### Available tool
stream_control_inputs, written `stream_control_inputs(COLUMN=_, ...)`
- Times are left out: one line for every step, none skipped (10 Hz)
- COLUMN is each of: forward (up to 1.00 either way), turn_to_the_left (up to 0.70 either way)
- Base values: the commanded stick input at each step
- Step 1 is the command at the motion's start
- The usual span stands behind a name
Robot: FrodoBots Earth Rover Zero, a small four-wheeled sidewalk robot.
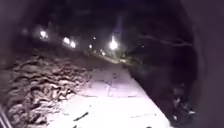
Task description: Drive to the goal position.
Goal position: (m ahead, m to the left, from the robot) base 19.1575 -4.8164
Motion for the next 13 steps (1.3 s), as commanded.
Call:
stream_control_inputs(forward=0.45, turn_to_the_left=0.00)
stream_control_inputs(forward=0.45, turn_to_the_left=0.00)
stream_control_inputs(forward=0.45, turn_to_the_left=0.00)
stream_control_inputs(forward=0.45, turn_to_the_left=0.00)
stream_control_inputs(forward=0.45, turn_to_the_left=0.00)
stream_control_inputs(forward=0.45, turn_to_the_left=0.00)
stream_control_inputs(forward=0.45, turn_to_the_left=0.00)
stream_control_inputs(forward=0.45, turn_to_the_left=0.00)
stream_control_inputs(forward=0.45, turn_to_the_left=0.00)
stream_control_inputs(forward=0.45, turn_to_the_left=0.00)
stream_control_inputs(forward=0.45, turn_to_the_left=0.00)
stream_control_inputs(forward=0.45, turn_to_the_left=0.00)
stream_control_inputs(forward=0.45, turn_to_the_left=0.00)
